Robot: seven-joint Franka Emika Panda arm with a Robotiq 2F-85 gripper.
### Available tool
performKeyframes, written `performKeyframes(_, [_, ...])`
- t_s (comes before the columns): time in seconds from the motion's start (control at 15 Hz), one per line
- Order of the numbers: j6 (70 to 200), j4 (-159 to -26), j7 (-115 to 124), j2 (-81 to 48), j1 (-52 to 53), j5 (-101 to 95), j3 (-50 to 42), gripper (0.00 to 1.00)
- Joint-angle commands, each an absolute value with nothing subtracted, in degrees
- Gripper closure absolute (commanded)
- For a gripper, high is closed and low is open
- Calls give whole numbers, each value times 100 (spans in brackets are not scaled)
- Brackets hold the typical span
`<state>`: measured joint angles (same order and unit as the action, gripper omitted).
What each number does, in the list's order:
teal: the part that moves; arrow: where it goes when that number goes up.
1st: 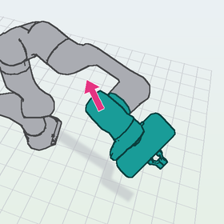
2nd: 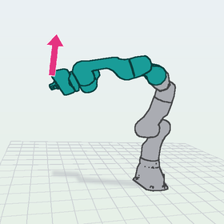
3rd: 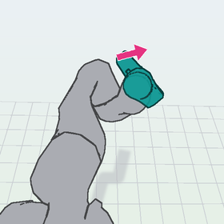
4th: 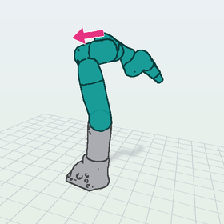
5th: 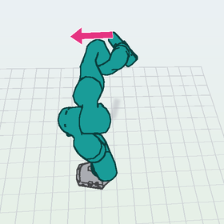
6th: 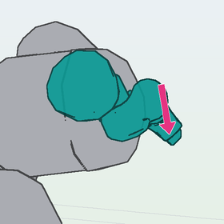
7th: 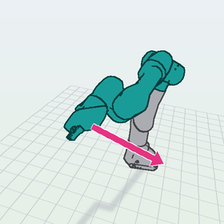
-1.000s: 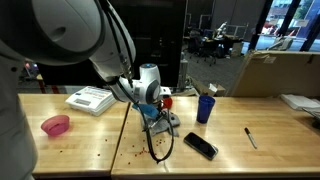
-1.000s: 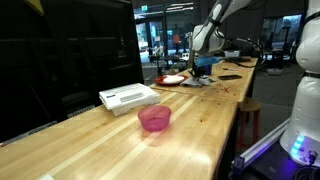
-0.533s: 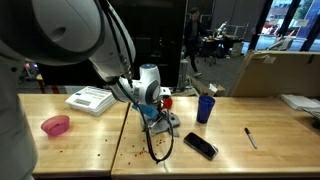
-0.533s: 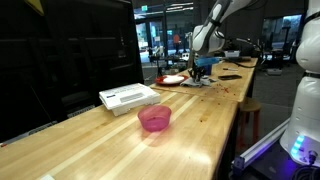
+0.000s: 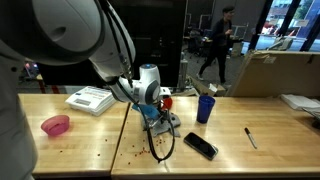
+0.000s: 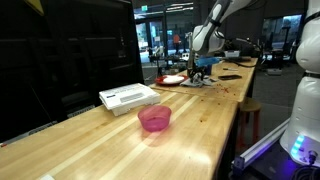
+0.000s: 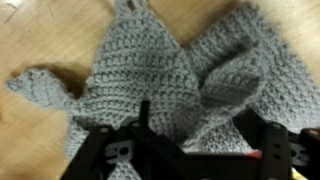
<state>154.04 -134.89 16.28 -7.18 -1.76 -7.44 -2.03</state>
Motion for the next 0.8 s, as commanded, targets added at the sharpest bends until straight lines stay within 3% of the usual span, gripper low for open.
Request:
performKeyframes(0.0, [15474,-13577,1389,-633,-128,-595,-227,0])
performKeyframes(0.73, [15916,-13550,447,-723,-155,357,17,0])
